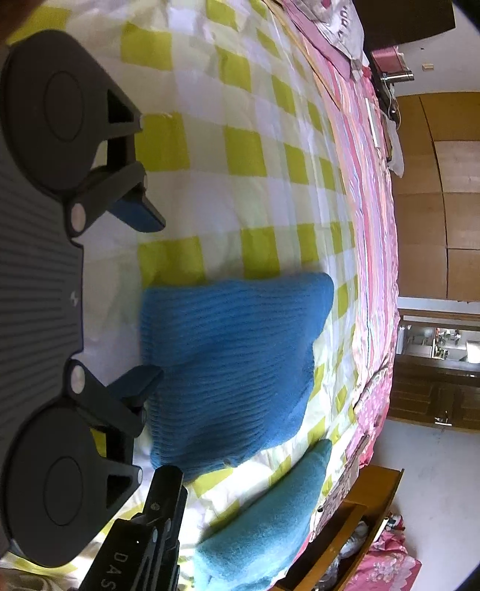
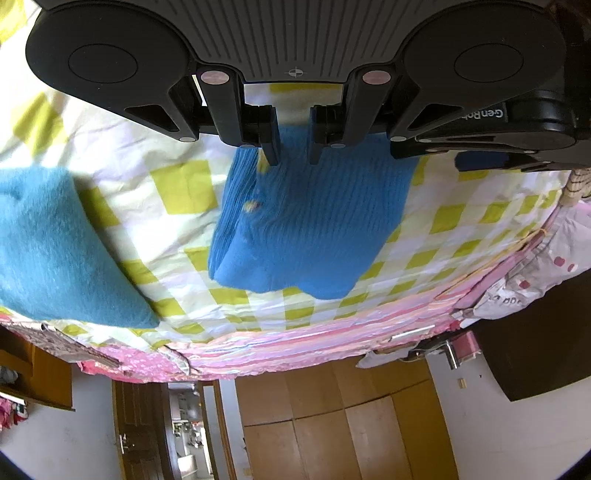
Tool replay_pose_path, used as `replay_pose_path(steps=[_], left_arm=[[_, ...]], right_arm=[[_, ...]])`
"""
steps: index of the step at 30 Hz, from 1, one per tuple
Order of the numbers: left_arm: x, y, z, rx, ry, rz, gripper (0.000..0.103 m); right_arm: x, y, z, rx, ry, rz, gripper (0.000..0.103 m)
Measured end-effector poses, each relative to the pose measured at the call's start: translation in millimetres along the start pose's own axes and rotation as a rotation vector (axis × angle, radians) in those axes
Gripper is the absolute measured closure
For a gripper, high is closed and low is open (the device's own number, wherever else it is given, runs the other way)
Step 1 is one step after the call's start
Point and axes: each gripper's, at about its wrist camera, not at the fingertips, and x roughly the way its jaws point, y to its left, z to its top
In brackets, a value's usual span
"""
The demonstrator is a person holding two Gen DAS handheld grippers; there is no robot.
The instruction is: Fold small clothes
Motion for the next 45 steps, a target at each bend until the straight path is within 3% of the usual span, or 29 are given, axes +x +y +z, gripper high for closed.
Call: replay_pose_path(steps=[11, 45], left_arm=[[-17, 4, -23, 0.000, 0.005, 0.027, 0.000], [-48, 2, -46, 0.002, -0.044, 0.060, 0.000]], right_arm=[[-10, 15, -19, -0.001, 0.021, -0.007, 0.085], [-33, 26, -43, -0.012, 0.033, 0.000, 0.084]])
